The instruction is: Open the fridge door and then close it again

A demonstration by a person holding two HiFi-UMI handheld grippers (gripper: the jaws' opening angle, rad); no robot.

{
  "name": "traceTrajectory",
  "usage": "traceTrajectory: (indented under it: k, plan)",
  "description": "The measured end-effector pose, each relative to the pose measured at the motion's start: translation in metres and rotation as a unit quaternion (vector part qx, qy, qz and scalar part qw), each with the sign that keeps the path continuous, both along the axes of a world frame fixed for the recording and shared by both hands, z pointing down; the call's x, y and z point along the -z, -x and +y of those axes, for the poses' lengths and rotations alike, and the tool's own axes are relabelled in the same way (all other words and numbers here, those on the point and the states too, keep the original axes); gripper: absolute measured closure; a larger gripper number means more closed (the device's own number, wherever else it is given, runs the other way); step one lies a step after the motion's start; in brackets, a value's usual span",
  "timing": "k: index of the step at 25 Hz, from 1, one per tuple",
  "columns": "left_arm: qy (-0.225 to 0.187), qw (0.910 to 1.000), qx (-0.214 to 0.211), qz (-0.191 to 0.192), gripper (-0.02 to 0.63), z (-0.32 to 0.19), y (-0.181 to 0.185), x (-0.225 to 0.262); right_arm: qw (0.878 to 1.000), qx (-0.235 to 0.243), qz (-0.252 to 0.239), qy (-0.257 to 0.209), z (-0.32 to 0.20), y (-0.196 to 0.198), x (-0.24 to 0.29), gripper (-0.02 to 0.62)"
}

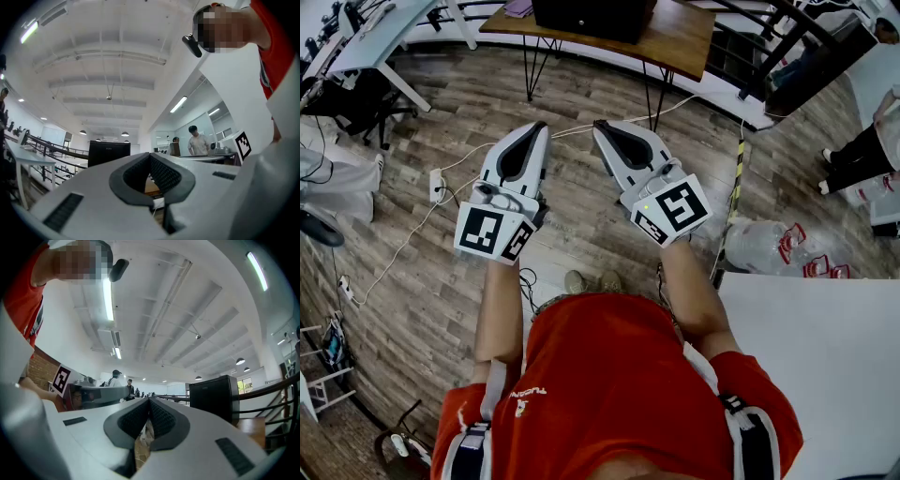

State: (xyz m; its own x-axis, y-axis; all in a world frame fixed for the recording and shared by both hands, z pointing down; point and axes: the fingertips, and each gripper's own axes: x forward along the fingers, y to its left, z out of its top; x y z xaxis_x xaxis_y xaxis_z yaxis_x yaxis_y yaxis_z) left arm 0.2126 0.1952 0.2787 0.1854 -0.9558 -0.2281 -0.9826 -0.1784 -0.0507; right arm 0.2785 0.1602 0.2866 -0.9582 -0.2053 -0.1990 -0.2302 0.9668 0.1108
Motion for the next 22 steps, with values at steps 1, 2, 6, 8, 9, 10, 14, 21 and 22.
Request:
traceTrajectory:
  k: [1,2,6,8,9,10,14,21,22]
  plan:
    - [0.000,1.0000,0.000,0.000,0.597,0.000,0.000,-0.001,1.000,0.000,0.000,-0.001,0.001,0.000,0.000,0.569]
    - [0.000,1.0000,-0.001,0.000,0.597,0.001,0.000,-0.001,1.000,0.001,0.001,-0.001,0.001,0.000,-0.001,0.570]
    - [0.001,1.0000,-0.001,0.003,0.597,0.001,0.006,-0.002,1.000,0.005,-0.001,0.002,0.003,0.007,0.001,0.569]
    - [0.000,1.0000,0.000,0.006,0.597,0.002,0.012,-0.002,1.000,0.003,0.000,0.004,0.002,0.012,0.000,0.569]
    - [0.000,1.0000,0.000,0.008,0.597,0.002,0.016,-0.003,1.000,0.002,0.001,0.006,0.002,0.014,-0.001,0.569]
    - [0.000,0.9999,0.001,0.010,0.597,0.003,0.020,-0.005,1.000,0.001,0.002,0.008,0.001,0.018,-0.003,0.570]
    - [0.000,0.9999,0.001,0.016,0.597,0.007,0.042,-0.011,1.000,-0.003,0.003,0.014,0.001,0.038,-0.009,0.569]
    - [-0.009,0.9998,0.000,0.019,0.597,0.018,0.093,-0.016,1.000,-0.006,0.011,0.006,0.010,0.083,-0.016,0.569]
    - [-0.008,0.9998,0.000,0.019,0.597,0.020,0.100,-0.018,1.000,-0.006,0.011,0.005,0.011,0.088,-0.016,0.569]
